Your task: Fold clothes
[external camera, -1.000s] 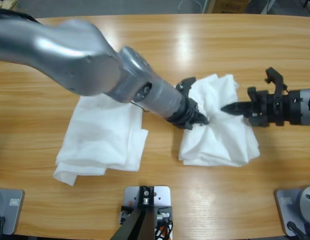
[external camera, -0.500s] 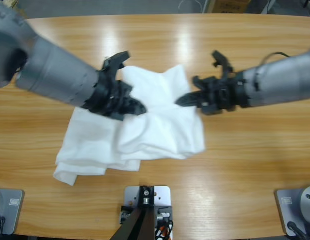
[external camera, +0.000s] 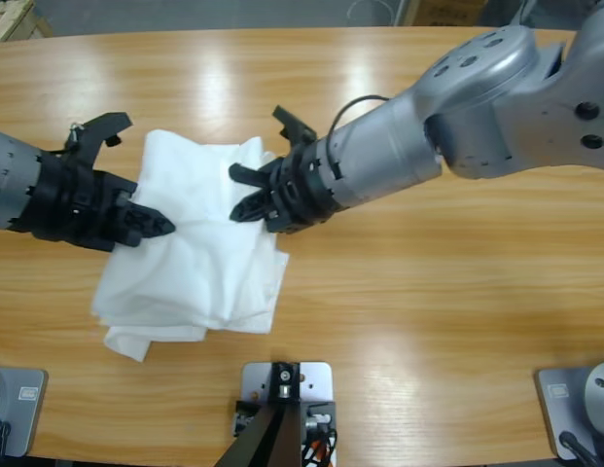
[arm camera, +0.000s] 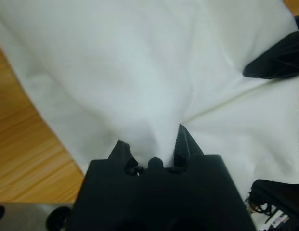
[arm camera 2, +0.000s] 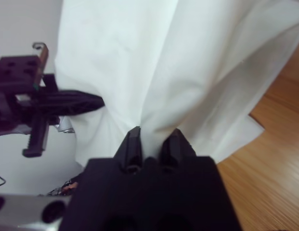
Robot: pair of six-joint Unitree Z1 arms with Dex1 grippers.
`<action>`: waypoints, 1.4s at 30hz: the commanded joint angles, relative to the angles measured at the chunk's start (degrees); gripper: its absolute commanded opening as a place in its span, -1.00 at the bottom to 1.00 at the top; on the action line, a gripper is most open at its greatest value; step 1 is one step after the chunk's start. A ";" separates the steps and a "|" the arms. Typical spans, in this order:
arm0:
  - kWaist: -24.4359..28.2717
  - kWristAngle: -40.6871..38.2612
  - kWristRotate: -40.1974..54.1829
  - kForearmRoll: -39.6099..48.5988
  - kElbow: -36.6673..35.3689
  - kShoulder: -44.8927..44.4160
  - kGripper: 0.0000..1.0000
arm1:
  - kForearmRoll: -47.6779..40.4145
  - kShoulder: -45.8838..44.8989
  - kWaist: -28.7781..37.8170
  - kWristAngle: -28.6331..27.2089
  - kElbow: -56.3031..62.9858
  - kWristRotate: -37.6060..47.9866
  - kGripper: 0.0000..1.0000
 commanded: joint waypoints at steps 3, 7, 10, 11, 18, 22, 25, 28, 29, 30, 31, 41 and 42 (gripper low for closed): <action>1.95 2.96 2.72 1.61 6.95 0.10 -1.00 | -0.33 8.33 1.57 -0.76 -3.36 0.65 -1.00; 2.83 6.32 3.77 1.58 8.57 0.26 -1.00 | -1.56 10.53 1.57 -0.42 -5.54 0.65 -1.00; 4.43 6.39 5.79 1.10 8.57 1.65 -1.00 | -1.48 11.60 1.57 -0.20 -6.47 0.65 -1.00; 4.50 6.39 6.34 0.98 8.57 2.49 -1.00 | -1.48 11.81 1.57 -0.14 -6.33 0.65 -1.00; 4.50 6.14 7.24 -3.80 10.47 8.66 -1.00 | -1.04 12.69 1.57 -0.48 -5.29 0.30 -1.00; 4.50 5.69 7.13 -7.16 11.80 11.41 -1.00 | -1.04 12.60 1.57 -1.22 -4.55 0.21 -1.00; 4.85 6.04 6.01 -7.98 11.47 11.88 0.53 | -0.60 10.88 1.57 -3.59 -4.29 2.07 0.80; 4.85 6.00 5.76 -7.82 11.58 9.47 0.99 | 4.66 6.89 1.57 -8.53 -4.38 2.37 1.00; 4.85 5.97 5.23 -7.53 11.68 8.40 0.99 | 6.17 5.70 1.57 -10.04 -4.29 2.23 1.00; 4.85 5.95 4.70 -6.96 11.80 6.59 0.99 | 7.45 4.08 1.57 -11.85 -4.13 1.86 1.00; 4.85 5.95 4.49 -6.77 12.00 4.41 0.99 | 8.47 2.65 1.57 -13.26 -4.11 1.65 1.00; 3.29 8.32 0.10 -3.08 14.46 -17.46 0.52 | 16.61 0.74 0.41 -7.02 -13.41 -10.30 -1.00; 2.60 8.31 -1.08 -3.08 15.18 -17.49 0.23 | 16.72 2.21 0.16 -4.57 -14.36 -10.72 -1.00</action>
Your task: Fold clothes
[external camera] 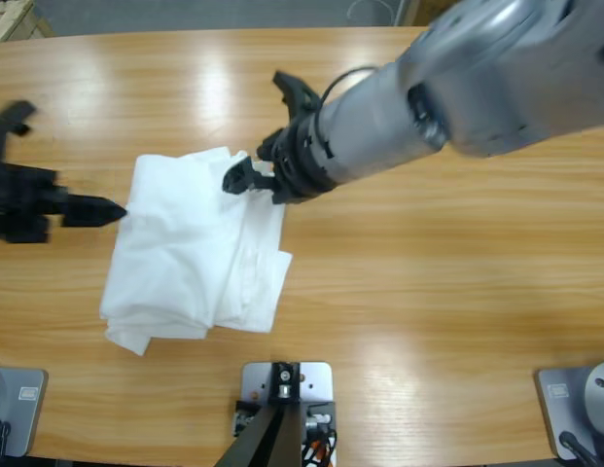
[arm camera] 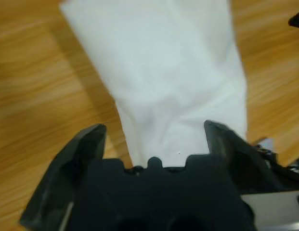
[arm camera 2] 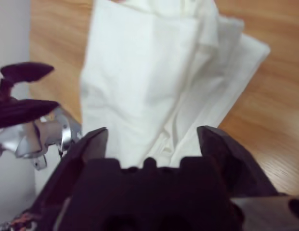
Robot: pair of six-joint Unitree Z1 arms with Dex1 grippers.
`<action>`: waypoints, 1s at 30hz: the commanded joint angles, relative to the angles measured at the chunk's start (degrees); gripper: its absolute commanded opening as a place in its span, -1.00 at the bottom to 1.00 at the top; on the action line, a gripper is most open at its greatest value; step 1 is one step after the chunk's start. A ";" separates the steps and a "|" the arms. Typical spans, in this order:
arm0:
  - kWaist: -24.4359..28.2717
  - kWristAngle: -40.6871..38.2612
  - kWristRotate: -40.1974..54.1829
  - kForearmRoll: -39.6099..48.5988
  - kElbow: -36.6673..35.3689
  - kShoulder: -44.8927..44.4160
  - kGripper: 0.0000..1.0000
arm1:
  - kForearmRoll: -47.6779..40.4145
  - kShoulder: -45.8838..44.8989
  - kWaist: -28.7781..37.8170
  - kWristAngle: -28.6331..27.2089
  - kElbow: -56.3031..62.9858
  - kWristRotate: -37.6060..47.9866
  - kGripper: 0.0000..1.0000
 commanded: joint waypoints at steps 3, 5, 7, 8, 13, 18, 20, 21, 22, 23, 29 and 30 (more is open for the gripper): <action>-3.92 -1.31 -5.19 1.97 6.95 -3.33 -0.04 | 3.23 8.36 -1.61 13.74 -9.38 -4.62 -1.00; -5.48 -3.50 -6.67 1.44 7.17 -2.37 -0.04 | 2.33 11.47 -1.75 15.62 -11.79 -5.24 -1.00; -8.10 -3.94 -8.14 0.28 6.07 -0.17 -0.05 | 0.73 14.64 -2.41 16.99 -13.64 -5.31 -1.00; -9.30 -3.93 -8.86 -0.04 5.29 0.97 -0.07 | 0.66 15.94 -2.76 17.42 -14.50 -5.31 -1.00; -11.74 -3.57 -12.05 -1.07 4.87 4.21 -0.68 | -0.43 21.49 -3.46 20.60 -17.24 -5.31 -1.00; -11.74 -1.50 -14.30 -1.32 7.46 6.70 -1.00 | -1.43 25.41 -4.71 21.23 -17.34 -5.56 -1.00; -11.74 -1.39 -14.67 -2.18 7.42 9.04 -1.00 | -1.43 26.91 -5.75 20.81 -17.40 -5.84 -1.00; -11.74 -1.39 -15.12 -2.55 7.26 9.89 -1.00 | -1.41 27.33 -5.94 20.40 -17.48 -5.84 -1.00; -11.74 -1.41 -15.44 -3.13 7.10 10.66 -1.00 | -1.32 27.72 -6.01 19.79 -17.57 -5.84 -1.00; -11.74 -1.48 -15.44 -3.69 6.93 11.17 -1.00 | -1.17 28.37 -6.10 19.23 -17.68 -5.84 -1.00; -12.11 -1.75 -16.35 -4.18 6.95 14.12 -1.00 | 1.05 29.84 -6.64 15.06 -18.26 -5.66 -1.00; -12.42 -1.92 -17.20 -4.10 7.60 14.24 -1.00 | 2.02 30.26 -6.98 14.92 -18.73 -5.71 -1.00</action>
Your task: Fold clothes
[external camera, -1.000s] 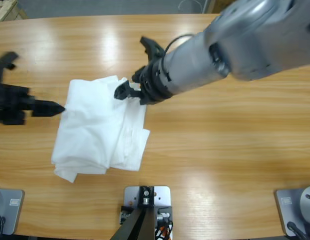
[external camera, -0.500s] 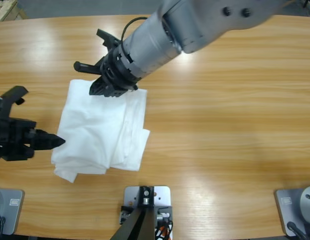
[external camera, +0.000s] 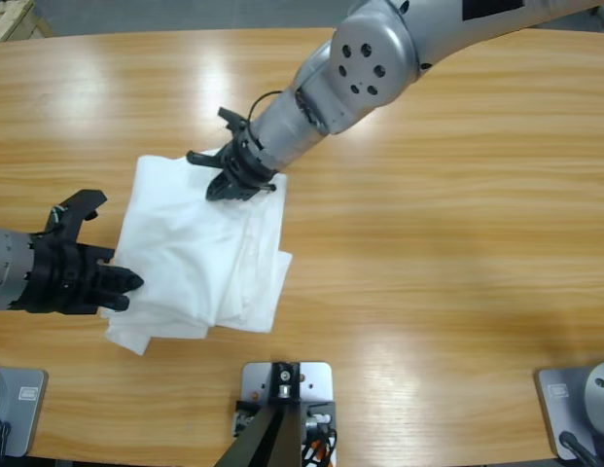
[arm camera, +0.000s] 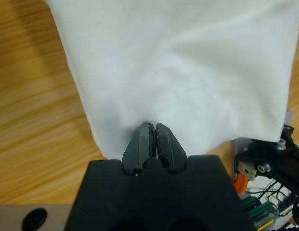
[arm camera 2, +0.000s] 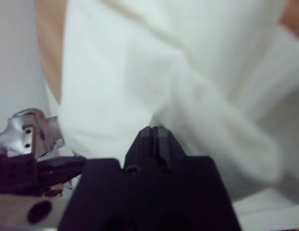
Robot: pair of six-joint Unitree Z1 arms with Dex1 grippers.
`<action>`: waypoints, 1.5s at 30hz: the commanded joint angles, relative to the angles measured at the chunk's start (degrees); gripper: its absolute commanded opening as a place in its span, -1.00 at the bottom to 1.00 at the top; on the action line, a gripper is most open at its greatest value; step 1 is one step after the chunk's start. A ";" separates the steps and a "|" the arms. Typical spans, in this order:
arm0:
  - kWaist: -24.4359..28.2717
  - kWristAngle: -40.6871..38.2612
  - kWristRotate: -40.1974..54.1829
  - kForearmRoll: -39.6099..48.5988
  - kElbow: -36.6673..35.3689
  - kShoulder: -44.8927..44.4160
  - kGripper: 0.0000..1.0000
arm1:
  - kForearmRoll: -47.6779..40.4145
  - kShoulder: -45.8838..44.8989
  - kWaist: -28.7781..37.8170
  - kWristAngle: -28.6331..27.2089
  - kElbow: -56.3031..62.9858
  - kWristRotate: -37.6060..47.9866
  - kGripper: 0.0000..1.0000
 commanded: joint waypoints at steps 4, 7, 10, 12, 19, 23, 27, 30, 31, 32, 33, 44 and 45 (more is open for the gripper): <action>-4.17 -0.86 -6.75 -0.05 3.74 3.60 -1.00 | 4.40 6.42 -2.93 -4.56 -2.14 -0.76 -1.00; -5.49 -0.86 -9.07 1.97 4.60 2.63 -1.00 | 5.79 7.16 -4.23 -4.78 -3.59 -1.08 -1.00; -6.31 -1.05 -11.24 6.00 4.59 -0.39 -1.00 | 7.83 7.81 -5.08 -5.18 -5.33 -1.55 -1.00; -7.05 -1.31 -12.75 7.92 4.04 -4.03 -1.00 | 8.62 8.00 -5.52 -5.34 -6.06 -1.80 -1.00; -6.68 5.24 -14.29 14.35 -2.25 -18.15 -1.00 | 8.78 -8.01 -6.50 -5.67 -4.97 -8.21 -1.00; 1.53 5.66 -10.29 10.97 -4.38 -13.72 -1.00 | 8.66 -18.33 -2.70 -1.68 4.75 -7.55 -1.00; 9.61 5.51 -4.01 3.66 -6.75 -4.00 -1.00 | 3.61 -18.12 3.59 1.55 10.62 -4.00 -1.00; 12.58 4.77 -1.09 -2.03 -10.07 4.77 -1.00 | -3.22 -15.38 4.54 3.13 15.28 -1.82 -1.00; 13.27 3.87 -0.57 -3.39 -11.55 7.09 -1.00 | -4.24 -14.76 4.54 3.17 15.66 -1.73 -1.00; 13.85 2.83 0.10 -4.51 -13.04 9.31 -1.00 | -5.21 -14.14 4.54 3.22 15.71 -1.67 -1.00; 14.39 2.17 0.38 -5.14 -14.47 11.42 -1.00 | -5.88 -13.44 4.54 3.33 15.52 -1.45 -1.00; 16.22 1.08 0.45 -5.76 -19.21 22.53 -1.00 | -10.75 -5.41 4.54 4.51 15.63 -0.06 -1.00; 16.26 1.08 0.40 -5.76 -19.20 23.25 -1.00 | -11.06 -5.20 4.54 4.37 15.94 -0.06 -1.00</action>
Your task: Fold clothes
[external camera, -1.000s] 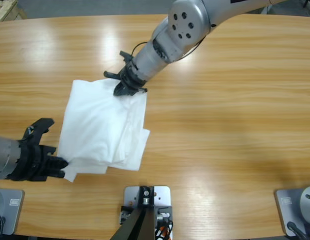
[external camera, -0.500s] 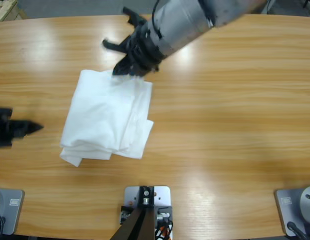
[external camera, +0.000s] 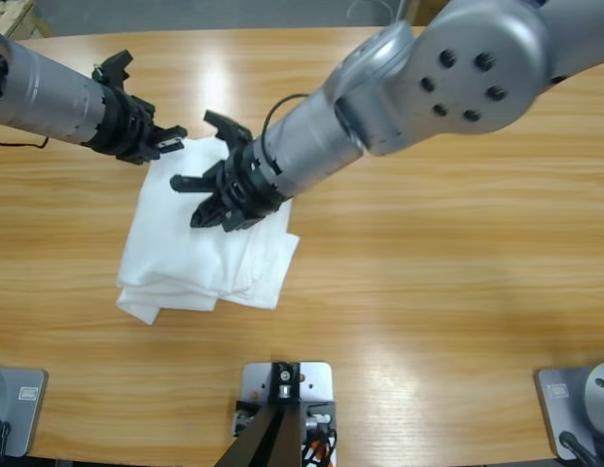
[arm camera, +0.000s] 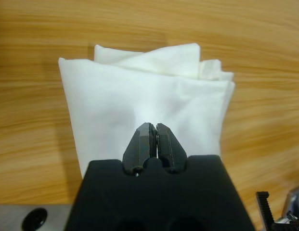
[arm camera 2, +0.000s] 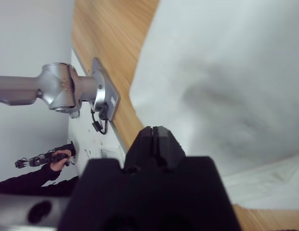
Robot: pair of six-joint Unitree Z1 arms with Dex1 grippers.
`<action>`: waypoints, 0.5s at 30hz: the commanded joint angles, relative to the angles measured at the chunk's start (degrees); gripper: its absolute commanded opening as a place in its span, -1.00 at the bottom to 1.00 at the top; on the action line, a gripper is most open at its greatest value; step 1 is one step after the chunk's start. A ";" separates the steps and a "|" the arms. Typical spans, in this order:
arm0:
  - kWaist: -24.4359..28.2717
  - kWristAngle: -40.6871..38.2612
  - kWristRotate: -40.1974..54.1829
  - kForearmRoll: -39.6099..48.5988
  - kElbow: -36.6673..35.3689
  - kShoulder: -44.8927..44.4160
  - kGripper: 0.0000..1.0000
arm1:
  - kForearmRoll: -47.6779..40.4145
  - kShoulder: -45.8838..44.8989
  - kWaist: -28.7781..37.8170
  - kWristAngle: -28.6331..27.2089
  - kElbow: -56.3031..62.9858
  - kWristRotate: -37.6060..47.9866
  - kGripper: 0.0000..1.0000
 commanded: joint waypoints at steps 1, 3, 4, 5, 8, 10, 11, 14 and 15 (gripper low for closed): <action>0.52 -1.16 0.53 -0.47 0.54 8.00 -1.00 | -2.59 6.89 0.48 0.57 2.52 0.75 -1.00; 0.52 -1.16 0.49 -0.56 0.06 9.13 -1.00 | -2.59 6.50 0.48 0.06 4.29 1.29 -1.00; 0.55 -1.16 0.44 -0.56 -0.29 9.67 -1.00 | -2.40 5.80 0.48 -0.69 6.21 2.15 -1.00; 0.53 -1.16 0.44 -0.56 -0.57 10.18 -1.00 | -2.33 5.11 0.48 -1.38 8.11 2.89 -1.00; 0.59 -1.16 0.51 -0.56 -1.15 12.03 -1.00 | -2.68 3.73 1.71 -4.49 14.56 5.00 -1.00; 0.87 -1.11 0.53 -0.56 -1.66 13.07 -1.00 | -3.74 3.39 1.78 -5.42 17.30 5.92 -1.00; 1.27 -1.07 0.53 -0.58 -1.94 13.37 -1.00 | -3.89 3.44 1.73 -5.67 17.86 6.18 -1.00; 3.31 -1.07 1.79 -0.73 -2.77 13.52 -1.00 | -3.93 3.73 1.78 -5.91 18.09 6.39 -1.00; 4.14 -1.07 2.44 -0.73 -2.91 13.47 -1.00 | -3.88 3.58 1.73 -5.95 18.46 6.46 -1.00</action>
